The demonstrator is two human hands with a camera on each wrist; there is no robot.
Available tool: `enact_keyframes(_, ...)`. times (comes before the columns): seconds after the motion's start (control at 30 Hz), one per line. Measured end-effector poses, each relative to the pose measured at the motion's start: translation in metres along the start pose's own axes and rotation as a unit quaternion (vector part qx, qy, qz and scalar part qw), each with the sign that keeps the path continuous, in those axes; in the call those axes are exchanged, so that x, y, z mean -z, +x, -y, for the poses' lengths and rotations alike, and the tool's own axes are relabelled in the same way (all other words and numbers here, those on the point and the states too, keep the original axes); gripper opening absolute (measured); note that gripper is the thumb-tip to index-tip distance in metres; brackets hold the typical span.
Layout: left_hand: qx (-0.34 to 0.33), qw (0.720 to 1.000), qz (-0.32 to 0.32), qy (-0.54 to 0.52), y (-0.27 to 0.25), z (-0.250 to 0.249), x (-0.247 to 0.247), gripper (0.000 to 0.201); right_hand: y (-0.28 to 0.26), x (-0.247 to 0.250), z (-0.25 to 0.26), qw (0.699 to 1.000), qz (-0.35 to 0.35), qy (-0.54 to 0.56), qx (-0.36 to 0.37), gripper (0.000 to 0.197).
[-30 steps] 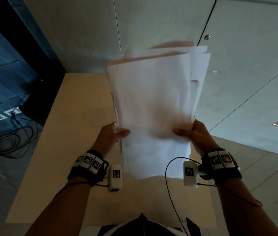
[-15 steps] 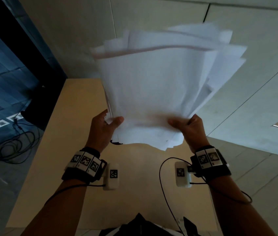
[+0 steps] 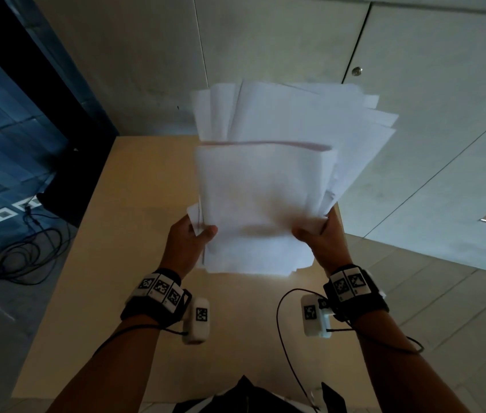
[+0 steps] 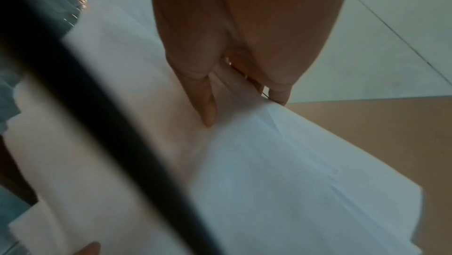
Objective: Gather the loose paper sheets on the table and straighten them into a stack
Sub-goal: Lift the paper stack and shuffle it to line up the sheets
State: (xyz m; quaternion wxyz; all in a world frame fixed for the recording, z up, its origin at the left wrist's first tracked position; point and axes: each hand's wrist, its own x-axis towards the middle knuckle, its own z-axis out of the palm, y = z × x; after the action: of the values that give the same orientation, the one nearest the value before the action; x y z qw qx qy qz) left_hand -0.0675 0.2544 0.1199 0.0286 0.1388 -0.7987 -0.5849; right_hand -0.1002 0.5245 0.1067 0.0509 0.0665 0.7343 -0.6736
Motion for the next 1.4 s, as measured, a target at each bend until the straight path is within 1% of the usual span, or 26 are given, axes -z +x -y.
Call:
enact_keyframes(0.03,0.008,1.000,-0.001,0.006,-0.001,0.004,-0.001,0.024,0.000,-0.001,-0.003,1.000,-0.007,-0.007,-0.008,0.064)
enact_keyframes(0.1,0.012,1.000,-0.007,0.003,-0.003,0.008,-0.003,0.023,0.001,-0.001,-0.007,1.000,-0.017,-0.024,-0.006,0.054)
enact_keyframes(0.2,0.002,1.000,-0.021,-0.006,-0.004,0.002,0.000,0.020,-0.001,-0.001,0.000,1.000,-0.017,-0.011,0.021,0.038)
enact_keyframes(0.3,-0.017,0.999,-0.044,0.002,-0.004,-0.006,0.001,0.011,-0.002,-0.003,0.010,0.998,-0.027,-0.011,0.059,0.039)
enact_keyframes(0.4,-0.038,0.997,-0.065,0.003,-0.006,-0.017,0.001,0.007,-0.002,-0.003,0.017,0.996,-0.043,0.003,0.075,0.035)
enact_keyframes(0.5,-0.069,0.994,-0.083,-0.017,-0.006,-0.029,0.006,0.014,-0.002,0.001,0.032,0.993,-0.043,0.022,0.105,0.034)
enact_keyframes(0.57,-0.080,0.993,-0.087,-0.012,-0.004,-0.033,0.008,0.016,0.002,0.004,0.034,0.993,-0.044,0.031,0.106,0.033)
enact_keyframes(0.67,-0.053,0.997,-0.055,0.018,0.002,-0.017,0.007,0.023,0.009,0.002,0.017,0.995,-0.062,-0.020,0.070,0.038)
enact_keyframes(0.73,-0.020,0.995,-0.049,0.079,0.004,0.000,0.003,0.014,0.010,-0.004,0.003,0.995,-0.051,-0.058,0.056,0.030)
enact_keyframes(0.77,-0.001,0.993,-0.061,0.106,0.005,0.006,0.001,0.018,0.009,-0.007,-0.002,0.995,-0.042,-0.069,0.054,0.026)
enact_keyframes(0.83,0.026,0.986,-0.088,0.137,0.005,0.014,-0.003,0.038,0.009,-0.010,-0.011,0.996,-0.037,-0.072,0.038,0.029)
enact_keyframes(0.87,0.030,0.985,-0.097,0.142,0.006,0.015,-0.005,0.042,0.008,-0.011,-0.012,0.996,-0.039,-0.071,0.031,0.029)
enact_keyframes(0.97,0.042,0.984,-0.095,0.147,0.011,0.017,-0.004,0.044,0.012,-0.011,-0.017,0.997,-0.048,-0.062,0.015,0.026)
enact_keyframes(1.1,0.026,0.986,-0.099,0.134,0.014,0.016,-0.005,0.036,0.017,-0.010,-0.012,0.998,-0.037,-0.047,0.014,0.013)
enact_keyframes(1.17,0.013,0.987,-0.086,0.138,0.012,0.016,-0.005,0.027,0.017,-0.009,-0.010,0.999,-0.032,-0.032,0.017,0.015)
enact_keyframes(1.2,0.007,0.989,-0.073,0.128,0.011,0.017,-0.005,0.020,0.017,-0.010,-0.009,0.999,-0.029,-0.024,0.016,0.020)
enact_keyframes(1.23,0.006,0.993,-0.054,0.107,0.010,0.018,-0.005,0.017,0.017,-0.010,-0.009,0.999,-0.029,-0.017,0.014,0.028)
enact_keyframes(1.3,0.011,0.997,-0.028,0.065,0.009,0.020,-0.005,0.034,0.018,-0.011,-0.012,1.000,-0.017,-0.007,0.013,0.044)
enact_keyframes(1.33,0.017,0.998,-0.021,0.056,0.009,0.020,-0.005,0.040,0.017,-0.012,-0.013,1.000,-0.006,-0.004,0.015,0.048)
enact_keyframes(1.4,0.019,0.999,-0.014,0.046,0.009,0.016,-0.006,0.045,0.017,-0.012,-0.017,0.999,0.013,-0.019,0.023,0.049)
